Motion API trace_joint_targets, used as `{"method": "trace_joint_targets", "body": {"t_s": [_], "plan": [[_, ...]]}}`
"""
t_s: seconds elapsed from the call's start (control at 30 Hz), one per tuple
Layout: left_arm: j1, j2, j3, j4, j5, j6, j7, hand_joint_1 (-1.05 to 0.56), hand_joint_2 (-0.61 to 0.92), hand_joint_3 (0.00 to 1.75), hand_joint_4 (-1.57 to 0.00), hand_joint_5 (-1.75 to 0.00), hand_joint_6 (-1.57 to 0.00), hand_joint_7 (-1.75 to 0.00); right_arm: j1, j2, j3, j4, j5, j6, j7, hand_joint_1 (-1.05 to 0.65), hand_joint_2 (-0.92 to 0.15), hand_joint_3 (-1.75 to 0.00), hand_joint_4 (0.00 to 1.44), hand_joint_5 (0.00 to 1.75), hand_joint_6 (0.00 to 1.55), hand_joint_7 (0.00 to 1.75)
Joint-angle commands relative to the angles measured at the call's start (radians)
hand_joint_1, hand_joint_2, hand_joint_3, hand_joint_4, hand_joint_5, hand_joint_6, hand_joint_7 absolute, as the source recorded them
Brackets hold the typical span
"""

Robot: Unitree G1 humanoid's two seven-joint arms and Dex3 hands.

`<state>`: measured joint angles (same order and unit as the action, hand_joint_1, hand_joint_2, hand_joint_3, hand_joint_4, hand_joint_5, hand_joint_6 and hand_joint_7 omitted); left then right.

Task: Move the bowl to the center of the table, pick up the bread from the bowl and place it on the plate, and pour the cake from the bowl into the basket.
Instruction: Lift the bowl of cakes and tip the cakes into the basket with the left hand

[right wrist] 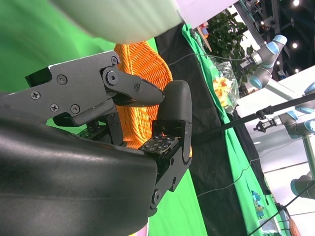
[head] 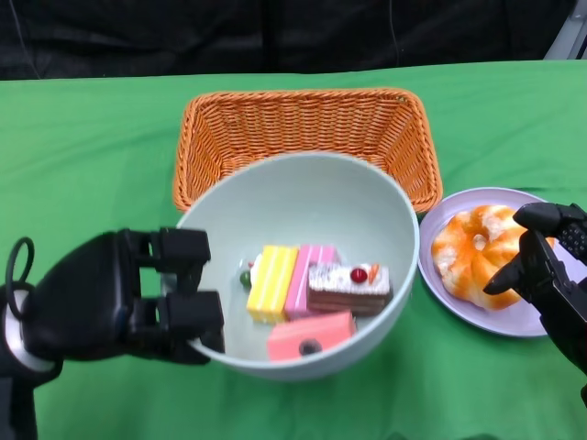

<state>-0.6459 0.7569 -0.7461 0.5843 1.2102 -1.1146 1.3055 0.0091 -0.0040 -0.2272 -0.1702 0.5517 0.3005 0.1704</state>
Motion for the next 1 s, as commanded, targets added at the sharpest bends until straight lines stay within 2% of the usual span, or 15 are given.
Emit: {"method": "trace_joint_targets", "body": {"t_s": [0.03, 0.23, 0.37, 0.4, 0.43, 0.47, 0.53, 0.63, 0.87, 1.0], "plan": [[-0.003, -0.011, 0.064, 0.012, -0.067, -0.028, -0.047, -0.18, 0.89, 0.03, -0.86, -1.75, -0.86, -1.37, -0.002, -0.004, -0.006, 0.010, 0.003, -0.020, 0.018, -0.18, -0.89, -0.60, 0.69, 1.64, 0.68, 1.28], [-0.022, -0.046, 0.138, 0.047, -0.127, -0.066, -0.150, -0.04, 0.90, 0.14, -0.84, -1.75, -0.82, -1.43, -0.002, -0.001, -0.004, 0.011, -0.002, -0.017, 0.014, -0.17, -0.89, -0.58, 0.70, 1.63, 0.70, 1.27], [-0.041, -0.078, 0.178, 0.085, -0.157, -0.093, -0.204, -0.02, 0.89, 0.18, -0.84, -1.75, -0.81, -1.44, -0.002, 0.001, -0.001, 0.011, -0.008, -0.016, 0.010, -0.18, -0.89, -0.58, 0.70, 1.64, 0.70, 1.27], [-0.061, -0.095, 0.187, 0.112, -0.175, -0.102, -0.221, -0.01, 0.77, 0.51, -0.83, -1.75, -0.77, -1.46, -0.002, 0.001, 0.001, 0.012, -0.011, -0.015, 0.007, -0.17, -0.88, -0.58, 0.70, 1.64, 0.70, 1.27], [-0.074, -0.108, 0.196, 0.131, -0.187, -0.111, -0.237, 0.00, 0.58, 0.93, -0.83, -1.75, -0.75, -1.47, -0.002, 0.002, 0.002, 0.012, -0.013, -0.015, 0.005, -0.17, -0.88, -0.58, 0.70, 1.64, 0.70, 1.27], [-0.080, -0.117, 0.205, 0.144, -0.194, -0.119, -0.249, 0.00, 0.51, 1.08, -0.83, -1.75, -0.74, -1.48, -0.002, 0.002, 0.003, 0.012, -0.014, -0.015, 0.004, -0.17, -0.88, -0.58, 0.70, 1.64, 0.70, 1.27], [-0.103, -0.138, 0.221, 0.178, -0.220, -0.124, -0.291, 0.00, 0.46, 1.20, -0.83, -1.75, -0.74, -1.48, -0.002, 0.004, 0.005, 0.013, -0.018, -0.015, 0.002, -0.16, -0.88, -0.58, 0.70, 1.64, 0.70, 1.28], [-0.151, -0.186, 0.249, 0.250, -0.299, -0.124, -0.391, -0.06, 0.50, 1.21, -0.80, -1.74, -0.77, -1.40, -0.002, 0.009, 0.011, 0.013, -0.026, -0.015, -0.003, -0.16, -0.87, -0.59, 0.71, 1.65, 0.69, 1.30], [-0.202, -0.263, 0.309, 0.340, -0.430, -0.147, -0.557, -0.08, 0.58, 1.09, -0.80, -1.69, -0.77, -1.40, -0.004, 0.017, 0.014, 0.028, -0.021, -0.027, 0.015, -0.16, -0.86, -0.61, 0.72, 1.66, 0.67, 1.34], [-0.201, -0.279, 0.339, 0.349, -0.459, -0.155, -0.615, -0.09, 0.60, 1.06, -0.80, -1.69, -0.76, -1.40, -0.004, 0.017, 0.015, 0.027, -0.021, -0.027, 0.016, -0.16, -0.86, -0.61, 0.72, 1.67, 0.66, 1.35]]}}
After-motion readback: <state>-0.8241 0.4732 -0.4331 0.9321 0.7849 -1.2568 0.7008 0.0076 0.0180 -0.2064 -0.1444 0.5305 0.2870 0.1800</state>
